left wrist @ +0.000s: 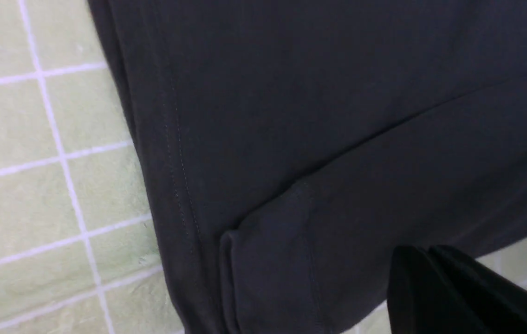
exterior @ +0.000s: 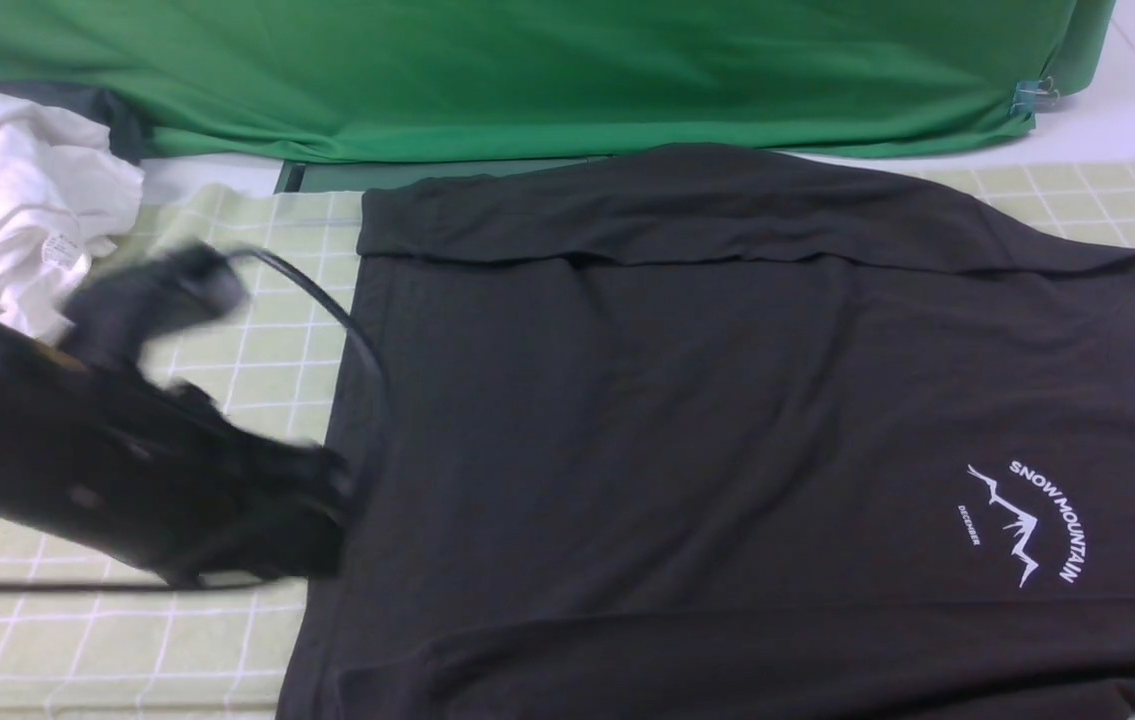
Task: Fold a long-sleeved shirt over a green coffee tablecloth.
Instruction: 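Grasp the left edge of the dark T-shirt lying flat on the table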
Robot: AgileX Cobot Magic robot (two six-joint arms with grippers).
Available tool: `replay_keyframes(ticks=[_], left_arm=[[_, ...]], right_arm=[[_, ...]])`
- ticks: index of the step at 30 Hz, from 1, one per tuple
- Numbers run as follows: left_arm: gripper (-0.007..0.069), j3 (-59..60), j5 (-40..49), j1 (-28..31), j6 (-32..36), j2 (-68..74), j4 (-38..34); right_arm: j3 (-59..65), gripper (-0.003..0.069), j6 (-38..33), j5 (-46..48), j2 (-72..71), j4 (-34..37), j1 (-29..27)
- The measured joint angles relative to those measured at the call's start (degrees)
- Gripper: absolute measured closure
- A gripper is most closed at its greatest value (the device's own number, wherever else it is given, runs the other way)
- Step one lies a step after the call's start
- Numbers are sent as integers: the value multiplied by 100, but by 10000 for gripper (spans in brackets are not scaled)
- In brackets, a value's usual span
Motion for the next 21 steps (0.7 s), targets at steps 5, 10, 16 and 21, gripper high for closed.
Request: replay_keyframes(ticks=[5, 10, 16, 21], left_arm=[[574, 58, -158, -930, -1166, 681, 1037], [465, 58, -220, -1155, -1652, 1439, 1553], [280, 58, -656, -1161, -1813, 2023, 1641], [202, 58, -843, -1161, -1741, 2125, 1654]], right_arm=[[0, 552, 0, -24, 106, 0, 0], [0, 538, 0, -44, 106, 0, 0], [0, 519, 0, -51, 106, 0, 0], [0, 515, 0, -71, 106, 0, 0]])
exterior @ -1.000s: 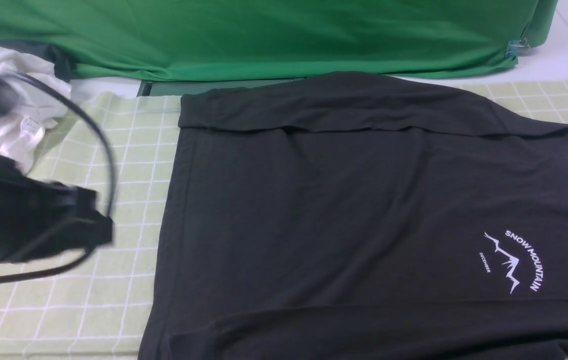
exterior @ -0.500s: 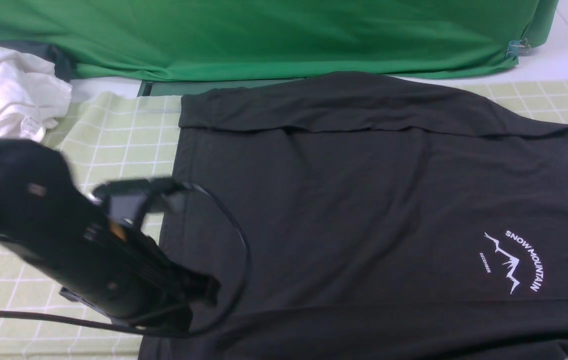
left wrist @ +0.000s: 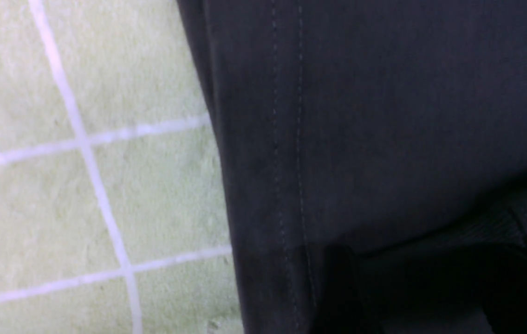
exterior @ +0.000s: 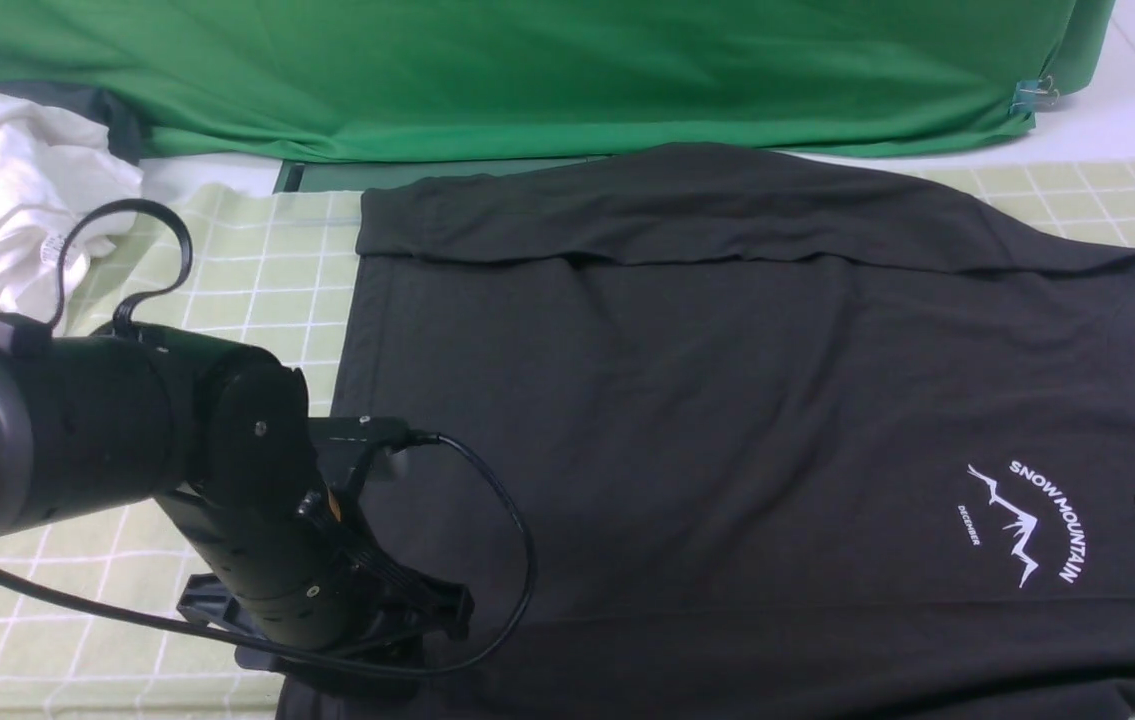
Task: Fold a long-sleeved shirt over a green coffee tablecloth.
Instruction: 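Grasp the left edge of the dark T-shirt lying flat on the table, then fold the left side of the black T-shirt inward over its body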
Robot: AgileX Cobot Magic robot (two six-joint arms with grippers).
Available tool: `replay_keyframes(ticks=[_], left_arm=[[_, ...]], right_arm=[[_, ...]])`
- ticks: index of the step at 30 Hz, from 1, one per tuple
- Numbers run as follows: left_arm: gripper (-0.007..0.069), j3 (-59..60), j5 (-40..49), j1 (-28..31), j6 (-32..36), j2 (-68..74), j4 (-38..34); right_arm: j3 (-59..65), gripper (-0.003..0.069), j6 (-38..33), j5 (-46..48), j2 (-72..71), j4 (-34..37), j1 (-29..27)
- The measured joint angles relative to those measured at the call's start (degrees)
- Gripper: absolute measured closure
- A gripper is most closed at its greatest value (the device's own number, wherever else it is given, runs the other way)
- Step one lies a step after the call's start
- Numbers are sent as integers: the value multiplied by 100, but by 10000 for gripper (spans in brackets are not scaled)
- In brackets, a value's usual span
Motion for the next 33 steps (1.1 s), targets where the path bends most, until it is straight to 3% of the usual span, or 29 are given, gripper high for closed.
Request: replay_keyframes(ticks=[10, 14, 17, 18, 21, 23, 27, 33], left_arm=[[191, 0, -11, 0, 72, 15, -71], [247, 0, -37, 0, 274, 15, -350], [384, 0, -49, 0, 782, 15, -783], [394, 0, -49, 0, 821, 15, -801], [551, 0, -49, 0, 1266, -11, -1045], [598, 0, -49, 0, 1365, -152, -1087], [610, -199, 95, 0, 1302, -550, -1062], [610, -1002, 238, 0, 657, -1088, -848]], right_arm=[[0, 498, 3, -14, 0, 6, 0], [0, 490, 3, -14, 0, 6, 0], [0, 482, 3, -14, 0, 6, 0], [0, 481, 3, -18, 0, 6, 0], [0, 475, 3, -18, 0, 6, 0], [0, 473, 3, -18, 0, 6, 0], [0, 467, 3, -18, 0, 12, 0], [0, 461, 3, -13, 0, 12, 0]])
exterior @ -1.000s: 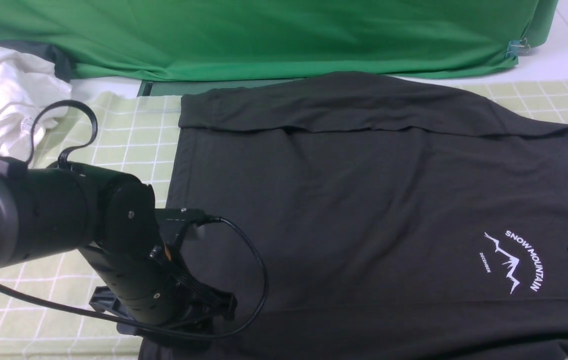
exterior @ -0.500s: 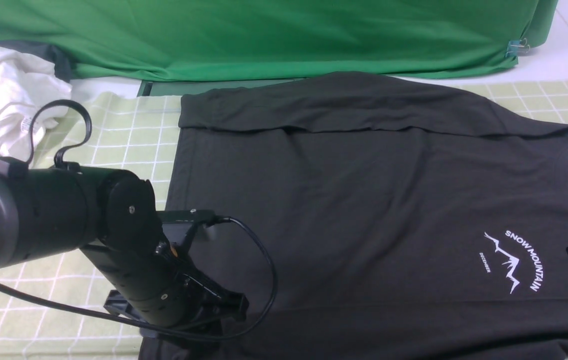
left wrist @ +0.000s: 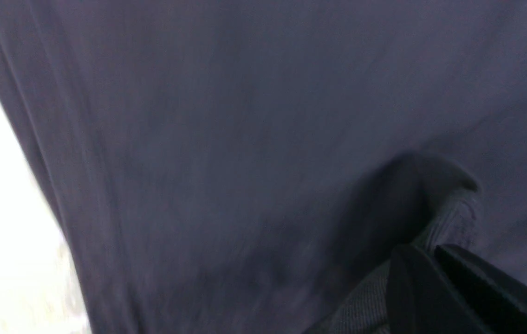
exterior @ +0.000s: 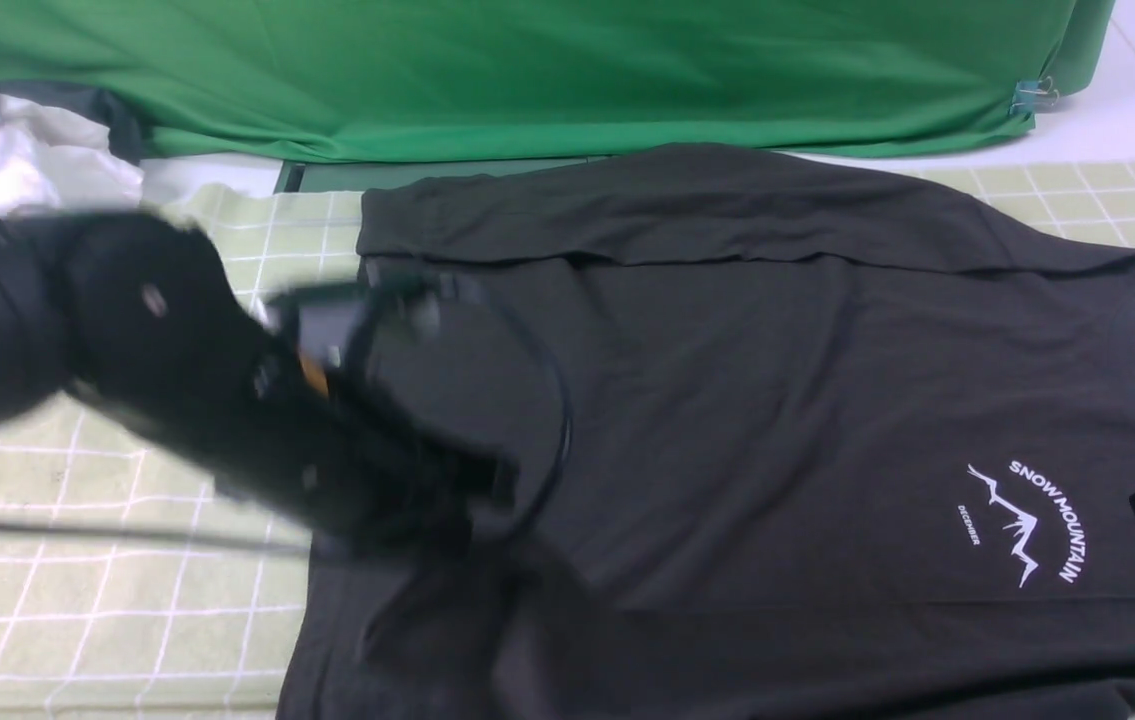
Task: Fold a long-sleeved shirt over a green coffee tablecloth.
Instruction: 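Fold the left side of the black T-shirt inward over its body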
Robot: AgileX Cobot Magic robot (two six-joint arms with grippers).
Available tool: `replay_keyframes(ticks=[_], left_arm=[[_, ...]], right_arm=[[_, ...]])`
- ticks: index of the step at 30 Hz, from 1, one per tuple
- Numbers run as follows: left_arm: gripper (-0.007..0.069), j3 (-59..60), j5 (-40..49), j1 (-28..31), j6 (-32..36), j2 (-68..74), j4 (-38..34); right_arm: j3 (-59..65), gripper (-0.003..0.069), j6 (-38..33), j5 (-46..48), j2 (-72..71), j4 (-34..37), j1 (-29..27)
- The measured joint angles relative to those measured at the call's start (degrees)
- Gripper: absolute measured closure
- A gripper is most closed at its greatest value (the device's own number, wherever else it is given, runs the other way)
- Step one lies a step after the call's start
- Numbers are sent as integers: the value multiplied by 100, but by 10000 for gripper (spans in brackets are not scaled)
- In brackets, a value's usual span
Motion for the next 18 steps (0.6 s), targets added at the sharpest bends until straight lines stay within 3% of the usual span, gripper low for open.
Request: replay_keyframes(ticks=[8, 18], left_arm=[[610, -1174, -96, 79, -661, 385, 857], [610, -2107, -184, 1141, -598, 1498, 333]], right_arm=[[0, 461, -54, -1, 0, 6, 0], [0, 455, -159, -1, 0, 6, 0]])
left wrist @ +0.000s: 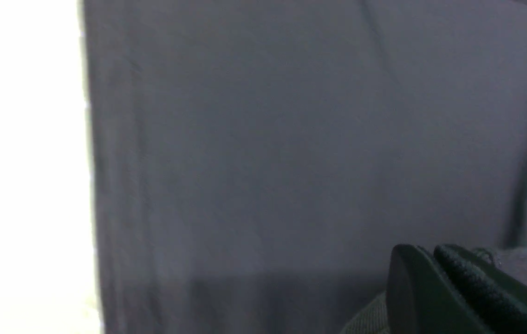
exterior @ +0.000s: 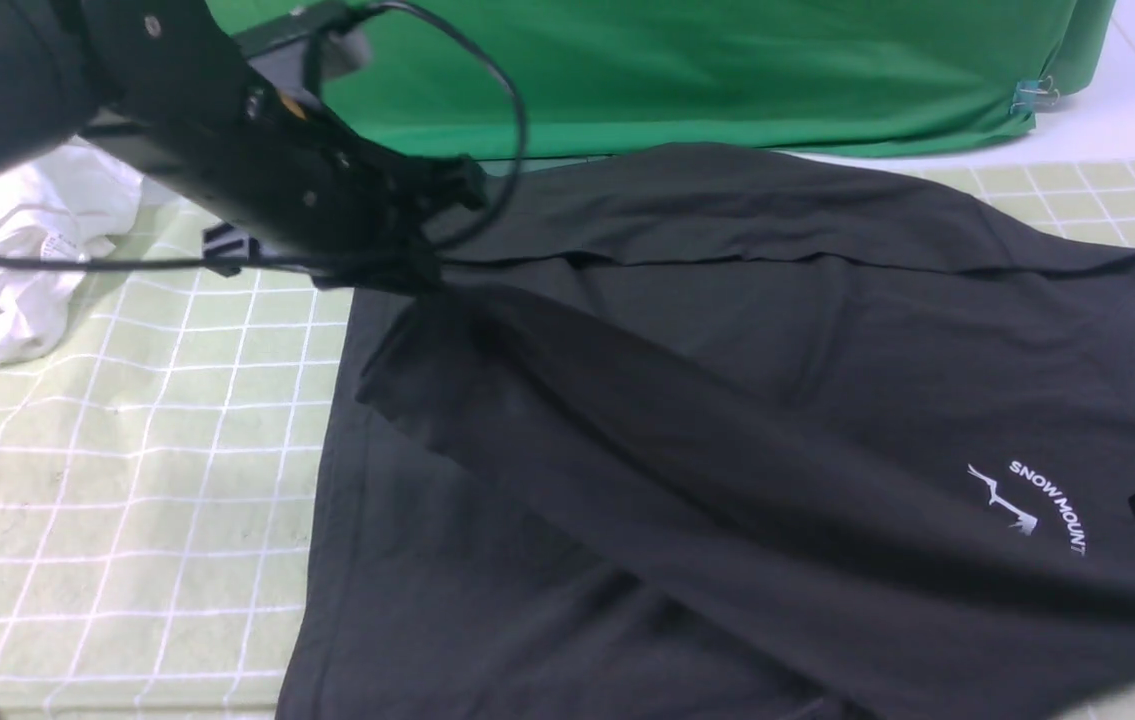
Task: Fold a long-sleeved shirt over a green coffee tablecloth.
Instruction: 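Fold the left side of the black T-shirt inward over its body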
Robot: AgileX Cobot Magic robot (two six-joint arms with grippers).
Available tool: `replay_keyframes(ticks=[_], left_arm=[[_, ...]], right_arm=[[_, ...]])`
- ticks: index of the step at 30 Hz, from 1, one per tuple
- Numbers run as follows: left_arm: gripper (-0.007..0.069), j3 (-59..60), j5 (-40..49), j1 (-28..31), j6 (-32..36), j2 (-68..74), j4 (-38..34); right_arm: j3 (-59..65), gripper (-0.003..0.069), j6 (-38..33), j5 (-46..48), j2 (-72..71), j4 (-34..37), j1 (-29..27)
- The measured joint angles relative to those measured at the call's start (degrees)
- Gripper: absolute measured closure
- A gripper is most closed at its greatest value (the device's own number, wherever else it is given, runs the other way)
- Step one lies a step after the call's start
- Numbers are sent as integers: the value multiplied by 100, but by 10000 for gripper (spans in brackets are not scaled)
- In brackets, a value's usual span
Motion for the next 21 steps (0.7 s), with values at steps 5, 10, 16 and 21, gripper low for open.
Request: replay_keyframes(ticks=[5, 10, 16, 21], left_arm=[[610, -73, -88, 224, 314, 570, -292], [608, -79, -394, 305, 375, 1250, -406], [504, -105, -778, 305, 239, 1577, -117], [326, -658, -850, 407, -512, 1633, 707]], right_arm=[[0, 451, 0, -99, 0, 0, 0], [0, 450, -6, -171, 0, 0, 0], [0, 450, -10, -189, 0, 0, 0], [0, 446, -10, -192, 0, 0, 0]])
